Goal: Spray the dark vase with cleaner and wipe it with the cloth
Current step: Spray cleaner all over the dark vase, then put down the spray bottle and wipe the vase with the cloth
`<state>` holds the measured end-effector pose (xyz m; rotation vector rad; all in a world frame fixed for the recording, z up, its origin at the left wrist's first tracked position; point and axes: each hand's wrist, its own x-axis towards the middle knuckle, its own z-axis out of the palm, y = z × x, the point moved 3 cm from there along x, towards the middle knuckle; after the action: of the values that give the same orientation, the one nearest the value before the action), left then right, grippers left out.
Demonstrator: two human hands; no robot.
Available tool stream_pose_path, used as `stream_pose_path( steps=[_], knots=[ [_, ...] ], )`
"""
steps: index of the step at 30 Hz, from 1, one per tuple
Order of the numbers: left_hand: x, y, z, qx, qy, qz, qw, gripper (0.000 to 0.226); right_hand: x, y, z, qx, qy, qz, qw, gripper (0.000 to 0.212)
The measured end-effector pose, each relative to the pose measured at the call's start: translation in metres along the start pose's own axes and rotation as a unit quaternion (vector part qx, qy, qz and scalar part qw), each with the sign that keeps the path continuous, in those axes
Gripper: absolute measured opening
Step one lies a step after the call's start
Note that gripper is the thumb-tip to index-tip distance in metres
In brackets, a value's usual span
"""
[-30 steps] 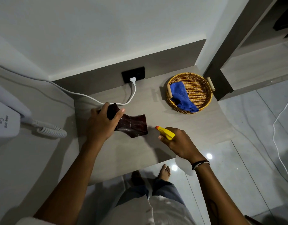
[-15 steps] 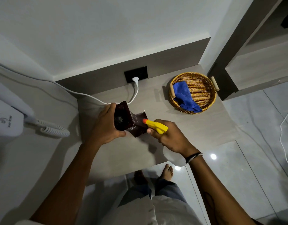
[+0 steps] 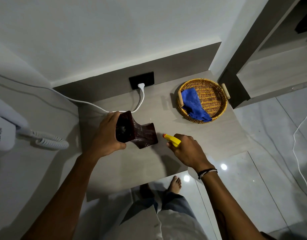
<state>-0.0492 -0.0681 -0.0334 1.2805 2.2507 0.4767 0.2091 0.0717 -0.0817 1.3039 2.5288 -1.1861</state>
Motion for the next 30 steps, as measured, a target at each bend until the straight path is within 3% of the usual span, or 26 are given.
stream_pose_path(
  steps=[6,9,16,20,26,30],
  knots=[
    [0.002,0.019,-0.006,0.022,-0.015,0.009,1.0,0.117,0.005,-0.001,-0.026,0.132,0.034,-0.013,0.991,0.015],
    [0.004,0.026,-0.005,0.021,-0.006,0.023,1.0,0.113,0.009,0.019,-0.062,0.176,0.083,0.002,0.981,0.028],
    [0.011,0.039,0.002,0.041,0.004,-0.006,0.999,0.119,0.049,0.061,-0.163,0.05,0.162,-0.046,0.984,0.059],
    [0.015,0.045,0.006,0.046,-0.006,-0.041,0.998,0.128,0.095,0.069,-0.187,0.065,0.226,-0.072,0.969,0.065],
    [0.019,0.058,0.019,0.044,0.017,-0.057,0.997,0.13,0.154,0.097,-0.17,0.159,0.226,-0.046,0.96,0.05],
    [0.024,0.068,0.028,0.059,0.021,-0.068,0.996,0.13,0.165,0.112,-0.167,0.179,0.256,-0.048,0.949,0.057]
  ],
)
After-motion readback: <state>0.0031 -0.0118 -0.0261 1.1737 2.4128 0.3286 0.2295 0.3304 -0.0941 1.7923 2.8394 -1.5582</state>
